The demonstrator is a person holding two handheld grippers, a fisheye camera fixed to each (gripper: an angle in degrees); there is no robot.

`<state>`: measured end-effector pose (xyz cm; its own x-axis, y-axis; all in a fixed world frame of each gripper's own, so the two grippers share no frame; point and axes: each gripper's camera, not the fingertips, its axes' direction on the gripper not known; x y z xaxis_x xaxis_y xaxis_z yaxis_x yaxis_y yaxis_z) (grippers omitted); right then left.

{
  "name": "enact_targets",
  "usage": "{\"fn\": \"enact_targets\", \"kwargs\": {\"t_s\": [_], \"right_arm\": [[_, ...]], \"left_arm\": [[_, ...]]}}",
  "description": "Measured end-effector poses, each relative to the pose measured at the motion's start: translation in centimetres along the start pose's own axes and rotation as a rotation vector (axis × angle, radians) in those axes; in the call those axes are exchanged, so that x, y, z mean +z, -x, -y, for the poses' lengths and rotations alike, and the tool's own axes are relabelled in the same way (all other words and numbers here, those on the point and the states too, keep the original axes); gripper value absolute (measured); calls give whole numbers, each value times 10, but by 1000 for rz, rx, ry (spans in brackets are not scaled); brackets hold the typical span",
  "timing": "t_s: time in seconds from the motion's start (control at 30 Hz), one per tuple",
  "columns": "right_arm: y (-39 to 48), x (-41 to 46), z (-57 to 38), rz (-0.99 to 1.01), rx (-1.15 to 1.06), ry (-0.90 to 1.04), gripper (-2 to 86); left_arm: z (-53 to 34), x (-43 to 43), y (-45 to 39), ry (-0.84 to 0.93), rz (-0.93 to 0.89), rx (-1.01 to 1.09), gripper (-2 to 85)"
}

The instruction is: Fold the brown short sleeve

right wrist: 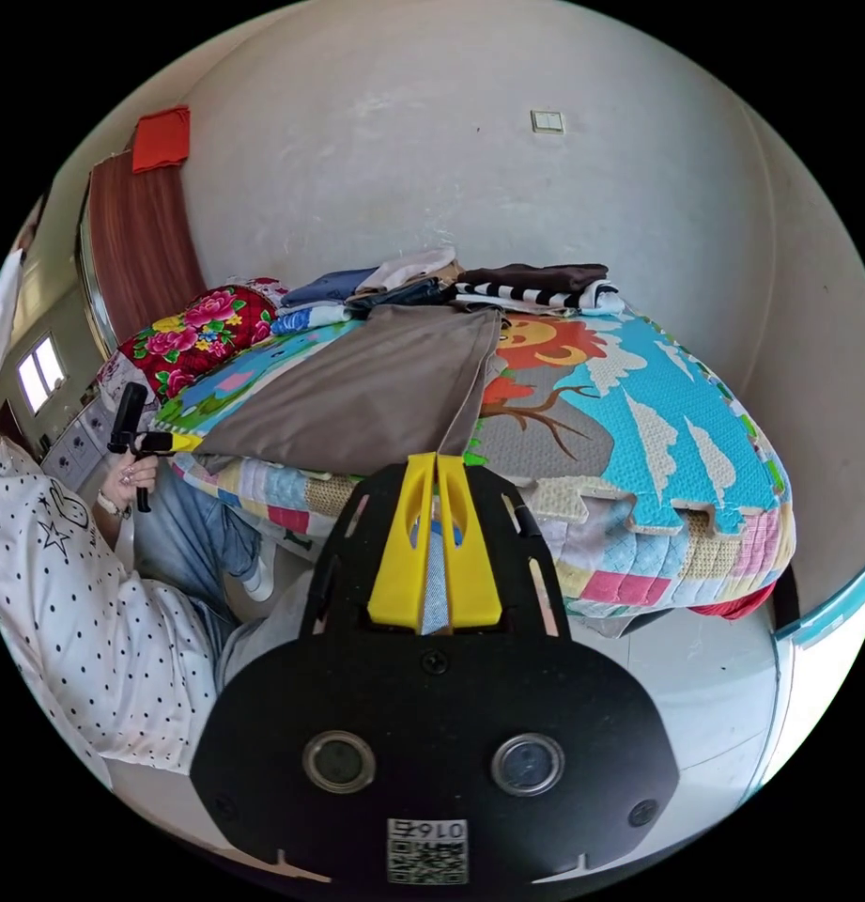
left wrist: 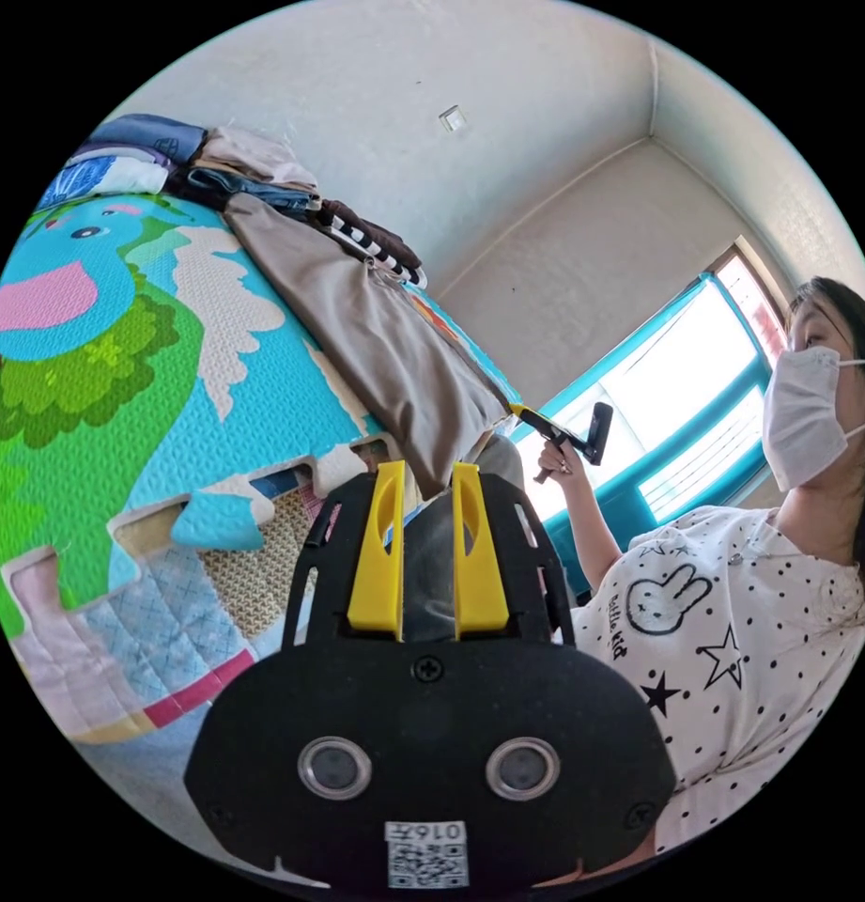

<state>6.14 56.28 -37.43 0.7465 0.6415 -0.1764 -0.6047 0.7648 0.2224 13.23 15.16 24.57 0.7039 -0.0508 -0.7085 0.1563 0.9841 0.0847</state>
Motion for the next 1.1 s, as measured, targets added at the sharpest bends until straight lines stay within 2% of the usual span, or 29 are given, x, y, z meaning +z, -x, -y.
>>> {"fn": "enact_targets", "kwargs": {"t_s": [0.17,0.33,0.53,0.63,0.77,0.87,1.03,1.1], "right_arm": [[7,-17,-24,13,30,-72,-3],[20,-2,-47,-24,77,32,-3],[63,-8,-73,-90,108,-22,4],[103,-17,-84,-118,52,-90,19],[191,-12,-98,-149,-208,-186,93],[264,5,-108,-166,-409,-256,150],[366,64,-120,-191,-783,-167,163],[412,99,-127,-326,-940,-186,170]], "left_arm": [[-4,-7,5,4,1,-6,73],[-10,-13,14,19,3,-36,74],[-21,-20,25,28,-18,-82,91],[-26,-18,26,50,-51,-81,104],[-32,-7,26,95,-103,-83,97],[-37,-7,30,74,-165,-112,25],[-47,-20,22,16,-277,-85,-8],[-49,-24,17,-1,-326,-79,-9]]}}
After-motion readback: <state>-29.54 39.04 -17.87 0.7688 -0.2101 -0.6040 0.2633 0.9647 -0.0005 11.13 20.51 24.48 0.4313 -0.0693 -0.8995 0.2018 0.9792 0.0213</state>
